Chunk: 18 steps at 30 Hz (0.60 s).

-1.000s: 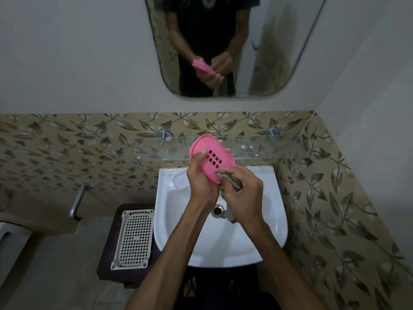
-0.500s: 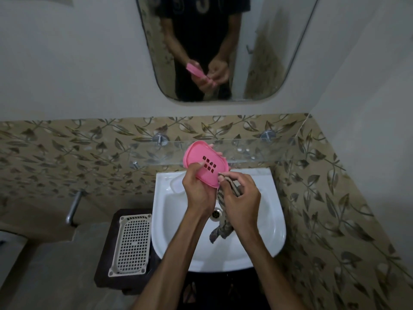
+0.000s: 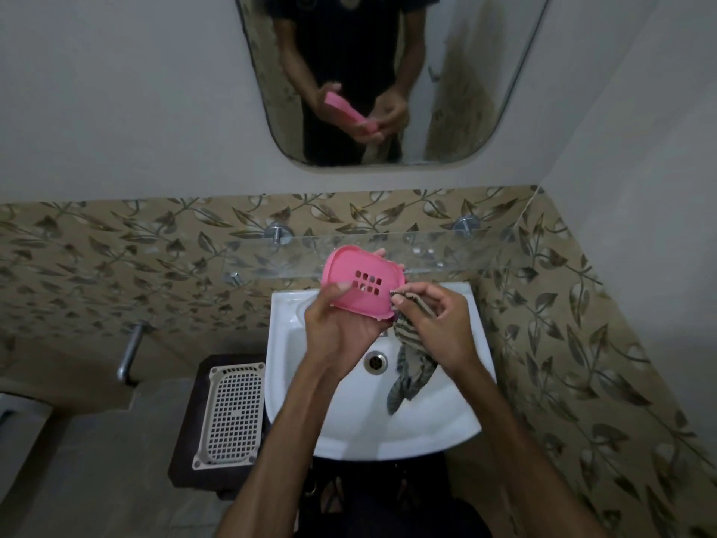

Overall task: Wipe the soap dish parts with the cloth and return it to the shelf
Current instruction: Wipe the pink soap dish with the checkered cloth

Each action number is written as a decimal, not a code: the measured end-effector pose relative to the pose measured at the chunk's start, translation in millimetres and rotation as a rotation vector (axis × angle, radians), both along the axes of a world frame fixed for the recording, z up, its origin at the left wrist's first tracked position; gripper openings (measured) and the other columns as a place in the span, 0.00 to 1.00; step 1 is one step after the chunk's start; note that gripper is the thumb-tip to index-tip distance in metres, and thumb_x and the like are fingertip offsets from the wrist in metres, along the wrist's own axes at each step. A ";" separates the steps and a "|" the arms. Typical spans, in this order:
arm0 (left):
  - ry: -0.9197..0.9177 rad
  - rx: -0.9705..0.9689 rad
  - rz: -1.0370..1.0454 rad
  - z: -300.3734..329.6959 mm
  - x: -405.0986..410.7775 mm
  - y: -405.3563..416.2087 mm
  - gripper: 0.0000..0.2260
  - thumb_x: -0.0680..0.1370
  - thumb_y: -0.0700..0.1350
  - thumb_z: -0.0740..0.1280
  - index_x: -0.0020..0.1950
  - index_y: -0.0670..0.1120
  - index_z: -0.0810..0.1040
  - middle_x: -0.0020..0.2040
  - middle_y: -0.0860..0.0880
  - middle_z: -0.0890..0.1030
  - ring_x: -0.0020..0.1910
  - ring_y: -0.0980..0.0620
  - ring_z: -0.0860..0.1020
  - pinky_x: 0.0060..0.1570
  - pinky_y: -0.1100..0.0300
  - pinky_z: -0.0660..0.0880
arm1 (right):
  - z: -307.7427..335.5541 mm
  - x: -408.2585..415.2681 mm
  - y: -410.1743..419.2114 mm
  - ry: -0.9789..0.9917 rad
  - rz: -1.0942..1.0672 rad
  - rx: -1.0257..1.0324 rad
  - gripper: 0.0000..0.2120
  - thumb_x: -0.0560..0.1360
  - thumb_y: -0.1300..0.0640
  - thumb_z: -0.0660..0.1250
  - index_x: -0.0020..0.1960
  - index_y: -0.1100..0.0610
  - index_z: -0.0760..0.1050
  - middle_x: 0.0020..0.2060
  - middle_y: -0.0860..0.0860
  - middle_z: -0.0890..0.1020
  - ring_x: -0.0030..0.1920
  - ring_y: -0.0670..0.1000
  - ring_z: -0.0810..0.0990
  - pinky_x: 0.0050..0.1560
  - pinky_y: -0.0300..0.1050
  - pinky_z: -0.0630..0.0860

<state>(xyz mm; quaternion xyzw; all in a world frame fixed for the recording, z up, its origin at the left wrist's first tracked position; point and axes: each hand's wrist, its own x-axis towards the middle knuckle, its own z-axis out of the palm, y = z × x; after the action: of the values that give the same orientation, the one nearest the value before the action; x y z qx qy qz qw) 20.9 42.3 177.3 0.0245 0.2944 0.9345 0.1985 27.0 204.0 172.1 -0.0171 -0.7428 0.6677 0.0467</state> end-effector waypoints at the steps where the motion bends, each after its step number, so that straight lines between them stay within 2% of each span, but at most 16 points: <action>1: 0.026 0.012 -0.060 1.8 0.7 -8.1 0.44 0.73 0.54 0.74 0.83 0.38 0.60 0.80 0.28 0.60 0.75 0.33 0.62 0.77 0.32 0.50 | 2.5 -1.9 4.9 0.045 0.036 0.067 0.06 0.77 0.66 0.76 0.49 0.56 0.87 0.44 0.48 0.90 0.45 0.46 0.89 0.49 0.38 0.84; 3: 0.031 -0.013 -0.141 3.3 0.3 -20.9 0.45 0.74 0.58 0.72 0.83 0.38 0.59 0.82 0.29 0.56 0.77 0.32 0.60 0.77 0.26 0.43 | 4.6 -2.8 9.5 0.111 0.078 0.192 0.06 0.77 0.64 0.76 0.49 0.53 0.87 0.43 0.45 0.89 0.44 0.45 0.88 0.48 0.37 0.83; 5: -0.004 -0.081 -0.175 7.1 0.1 -25.5 0.43 0.74 0.56 0.73 0.82 0.38 0.61 0.81 0.28 0.56 0.75 0.31 0.61 0.74 0.21 0.44 | 2.4 -1.5 8.2 0.158 0.091 0.276 0.06 0.76 0.62 0.76 0.48 0.51 0.86 0.41 0.44 0.88 0.41 0.44 0.87 0.44 0.37 0.83; 8: -0.068 -0.140 -0.187 15.7 3.5 -30.9 0.39 0.75 0.51 0.72 0.82 0.39 0.62 0.81 0.29 0.57 0.73 0.31 0.64 0.75 0.22 0.51 | -2.3 -0.5 8.6 0.203 0.080 0.318 0.09 0.76 0.63 0.75 0.48 0.50 0.86 0.39 0.43 0.87 0.38 0.44 0.87 0.40 0.36 0.82; 10: -0.079 -0.138 -0.179 17.6 4.9 -36.3 0.38 0.73 0.44 0.69 0.82 0.39 0.61 0.81 0.30 0.60 0.75 0.29 0.64 0.75 0.23 0.55 | -1.9 -3.0 14.3 0.253 0.054 0.390 0.10 0.76 0.66 0.75 0.48 0.51 0.86 0.41 0.41 0.87 0.42 0.43 0.87 0.44 0.37 0.83; 13: -0.033 -0.074 -0.154 17.6 5.2 -38.6 0.43 0.67 0.37 0.68 0.82 0.38 0.61 0.79 0.32 0.65 0.79 0.25 0.59 0.74 0.24 0.59 | 0.6 -6.2 19.1 0.352 0.070 0.511 0.10 0.74 0.69 0.76 0.51 0.56 0.87 0.45 0.46 0.89 0.46 0.43 0.87 0.50 0.43 0.85; 16: -0.032 0.020 -0.150 12.4 4.7 -32.2 0.44 0.60 0.36 0.71 0.78 0.38 0.69 0.74 0.32 0.71 0.75 0.27 0.66 0.69 0.29 0.70 | 1.8 -5.7 18.8 0.388 0.048 0.573 0.11 0.73 0.69 0.77 0.52 0.57 0.88 0.48 0.50 0.88 0.48 0.47 0.86 0.52 0.42 0.83; 18: -0.028 0.033 -0.100 8.9 6.7 -25.4 0.44 0.58 0.37 0.71 0.76 0.38 0.70 0.72 0.32 0.73 0.71 0.28 0.70 0.69 0.29 0.71 | 0.8 1.1 14.1 0.352 -0.020 0.548 0.11 0.73 0.68 0.77 0.52 0.57 0.88 0.48 0.51 0.86 0.48 0.48 0.84 0.51 0.40 0.82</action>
<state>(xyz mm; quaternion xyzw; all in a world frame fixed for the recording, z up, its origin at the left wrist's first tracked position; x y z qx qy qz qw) 27.6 16.9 186.1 0.0293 0.2744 0.9284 0.2489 28.2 218.1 173.0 0.1047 -0.8751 0.4352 0.1837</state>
